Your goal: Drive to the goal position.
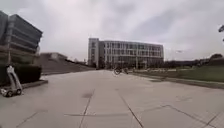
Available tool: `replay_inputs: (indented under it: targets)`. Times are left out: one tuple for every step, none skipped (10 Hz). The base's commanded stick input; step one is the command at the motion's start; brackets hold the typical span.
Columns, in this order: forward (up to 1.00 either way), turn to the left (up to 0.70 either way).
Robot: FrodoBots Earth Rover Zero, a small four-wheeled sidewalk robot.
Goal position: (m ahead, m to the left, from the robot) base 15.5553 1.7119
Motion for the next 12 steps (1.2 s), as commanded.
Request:
replay_inputs:
  targets:
    - [1.0,0.0]
    - [1.0,0.0]
    - [1.0,0.0]
    - [1.0,0.0]
    - [1.0,0.0]
    - [1.0,0.0]
    - [1.0,0.0]
    - [1.0,0.0]
    - [1.0,0.0]
    - [1.0,0.0]
    - [1.0,0.0]
    - [1.0,0.0]
